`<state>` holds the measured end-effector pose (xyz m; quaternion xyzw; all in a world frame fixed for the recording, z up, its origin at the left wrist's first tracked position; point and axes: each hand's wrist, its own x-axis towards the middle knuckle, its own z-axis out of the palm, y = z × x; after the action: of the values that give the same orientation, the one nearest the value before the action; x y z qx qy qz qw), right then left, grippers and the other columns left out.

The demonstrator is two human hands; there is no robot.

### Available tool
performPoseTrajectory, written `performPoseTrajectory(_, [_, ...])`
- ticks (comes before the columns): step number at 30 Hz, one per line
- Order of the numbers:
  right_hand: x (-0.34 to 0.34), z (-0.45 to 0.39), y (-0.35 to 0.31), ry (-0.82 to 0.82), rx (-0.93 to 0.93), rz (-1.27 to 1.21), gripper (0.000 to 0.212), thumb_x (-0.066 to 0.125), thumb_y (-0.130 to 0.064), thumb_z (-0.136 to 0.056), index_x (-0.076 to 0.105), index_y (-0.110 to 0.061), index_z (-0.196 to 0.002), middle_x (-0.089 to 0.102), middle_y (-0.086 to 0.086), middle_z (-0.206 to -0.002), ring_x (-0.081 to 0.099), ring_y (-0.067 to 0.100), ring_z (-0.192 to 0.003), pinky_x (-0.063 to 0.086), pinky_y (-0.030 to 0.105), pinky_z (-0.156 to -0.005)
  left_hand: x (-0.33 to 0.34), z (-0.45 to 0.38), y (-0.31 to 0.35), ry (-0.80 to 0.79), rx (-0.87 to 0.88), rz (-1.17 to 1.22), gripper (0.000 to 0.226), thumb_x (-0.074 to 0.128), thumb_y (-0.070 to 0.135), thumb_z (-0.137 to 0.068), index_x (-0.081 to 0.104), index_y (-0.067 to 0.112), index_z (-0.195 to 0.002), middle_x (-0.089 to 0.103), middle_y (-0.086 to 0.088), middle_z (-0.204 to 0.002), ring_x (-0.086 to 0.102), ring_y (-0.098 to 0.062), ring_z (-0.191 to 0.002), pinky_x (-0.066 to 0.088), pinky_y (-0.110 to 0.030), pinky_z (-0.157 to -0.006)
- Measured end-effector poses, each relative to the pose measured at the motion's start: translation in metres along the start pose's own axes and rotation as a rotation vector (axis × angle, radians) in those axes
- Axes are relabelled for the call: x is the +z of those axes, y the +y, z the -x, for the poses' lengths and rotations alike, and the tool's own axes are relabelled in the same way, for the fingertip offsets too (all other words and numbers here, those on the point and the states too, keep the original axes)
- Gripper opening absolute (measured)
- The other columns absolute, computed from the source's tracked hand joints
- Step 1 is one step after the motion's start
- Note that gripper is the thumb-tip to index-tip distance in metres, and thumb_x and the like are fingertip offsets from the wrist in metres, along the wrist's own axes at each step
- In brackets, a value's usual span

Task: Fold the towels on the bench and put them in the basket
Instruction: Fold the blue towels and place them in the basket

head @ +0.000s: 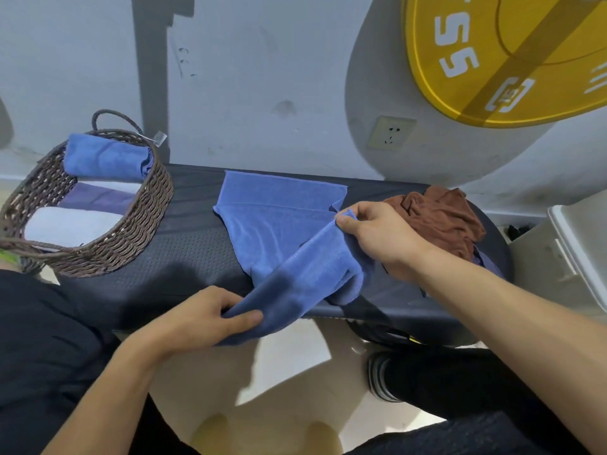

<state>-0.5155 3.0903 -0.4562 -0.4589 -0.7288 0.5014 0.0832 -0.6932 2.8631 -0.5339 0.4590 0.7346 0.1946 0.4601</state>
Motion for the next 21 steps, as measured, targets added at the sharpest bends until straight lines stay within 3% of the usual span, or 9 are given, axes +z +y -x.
performPoseTrajectory(2, [0.001, -0.005, 0.002, 0.02, 0.081, -0.159, 0.016, 0.058, -0.017, -0.098, 0.066, -0.013, -0.085, 0.06, 0.005, -0.081, 0.052, 0.018, -0.073, 0.043, 0.03, -0.066, -0.011, -0.005, -0.011, 0.173, -0.057, 0.02, 0.051, 0.063, 0.055, -0.087, 0.054, 0.011, -0.064, 0.05, 0.008, -0.056, 0.046, -0.007, -0.054, 0.037, -0.027, -0.055])
performPoseTrajectory(6, [0.004, -0.015, 0.002, 0.014, 0.115, -0.455, 0.013, 0.053, -0.013, -0.101, 0.066, -0.01, -0.105, 0.067, 0.007, -0.093, 0.06, 0.02, -0.08, 0.051, 0.034, -0.072, -0.022, -0.027, -0.006, 0.609, -0.078, 0.491, 0.043, 0.068, 0.043, -0.088, 0.049, 0.016, -0.061, 0.047, 0.003, -0.055, 0.042, -0.014, -0.053, 0.032, -0.028, -0.051])
performPoseTrajectory(8, [0.005, -0.021, 0.004, 0.018, 0.098, -0.501, 0.01, 0.059, -0.014, -0.097, 0.06, -0.012, -0.108, 0.067, 0.005, -0.094, 0.061, 0.017, -0.082, 0.049, 0.031, -0.076, -0.028, -0.04, 0.006, 0.678, 0.022, 0.732, 0.025, 0.068, 0.035, -0.091, 0.066, 0.01, -0.093, 0.065, 0.005, -0.071, 0.061, -0.007, -0.066, 0.051, -0.024, -0.061])
performPoseTrajectory(10, [0.006, -0.029, 0.013, -0.007, 0.101, -0.343, 0.008, 0.063, -0.016, -0.093, 0.056, -0.013, -0.095, 0.057, 0.007, -0.083, 0.053, 0.018, -0.077, 0.043, 0.029, -0.069, -0.032, -0.052, 0.012, 0.633, 0.046, 1.07, 0.039, 0.067, 0.025, -0.092, 0.055, 0.005, -0.123, 0.07, -0.001, -0.097, 0.068, -0.011, -0.093, 0.055, -0.028, -0.086])
performPoseTrajectory(11, [0.007, -0.031, 0.02, -0.043, 0.115, -0.192, 0.011, 0.063, -0.017, -0.092, 0.054, -0.012, -0.088, 0.052, 0.009, -0.08, 0.048, 0.019, -0.075, 0.04, 0.03, -0.067, -0.031, -0.056, 0.011, 0.659, 0.007, 1.09, 0.038, 0.07, 0.024, -0.091, 0.054, 0.007, -0.121, 0.068, -0.004, -0.099, 0.067, -0.017, -0.097, 0.053, -0.033, -0.088])
performPoseTrajectory(14, [0.014, -0.03, 0.048, -0.216, 0.245, 0.261, 0.016, 0.067, -0.022, -0.089, 0.065, -0.006, -0.086, 0.056, 0.011, -0.078, 0.05, 0.022, -0.066, 0.043, 0.032, -0.06, -0.009, -0.06, -0.002, 0.722, -0.185, 0.77, 0.032, 0.076, 0.036, -0.076, 0.049, 0.019, -0.076, 0.043, -0.006, -0.072, 0.045, -0.019, -0.075, 0.037, -0.034, -0.068])
performPoseTrajectory(17, [0.033, -0.022, 0.069, -0.39, 0.336, 0.448, 0.044, 0.073, -0.042, -0.084, 0.071, -0.001, -0.101, 0.066, 0.015, -0.081, 0.06, 0.025, -0.07, 0.055, 0.037, -0.066, 0.034, -0.051, -0.015, 0.601, -0.356, 0.668, 0.037, 0.08, 0.043, -0.076, 0.053, 0.018, -0.077, 0.059, -0.005, -0.073, 0.056, -0.02, -0.071, 0.048, -0.035, -0.07])
performPoseTrajectory(19, [0.049, -0.015, 0.078, -0.436, 0.293, 0.555, 0.041, 0.077, -0.053, -0.077, 0.067, -0.013, -0.073, 0.063, 0.006, -0.068, 0.06, 0.021, -0.06, 0.052, 0.03, -0.06, 0.058, -0.048, -0.017, 0.528, -0.371, 0.554, 0.034, 0.082, 0.046, -0.074, 0.061, 0.02, -0.08, 0.07, 0.004, -0.08, 0.067, -0.015, -0.074, 0.051, -0.025, -0.066])
performPoseTrajectory(21, [0.062, -0.007, 0.087, -0.39, 0.202, 0.651, 0.044, 0.081, -0.049, -0.071, 0.051, -0.019, -0.059, 0.053, -0.005, -0.06, 0.052, 0.014, -0.054, 0.04, 0.024, -0.048, 0.073, -0.049, -0.014, 0.584, -0.337, 0.472, 0.031, 0.083, 0.042, -0.073, 0.063, 0.022, -0.087, 0.07, 0.007, -0.078, 0.067, -0.007, -0.074, 0.047, -0.018, -0.061])
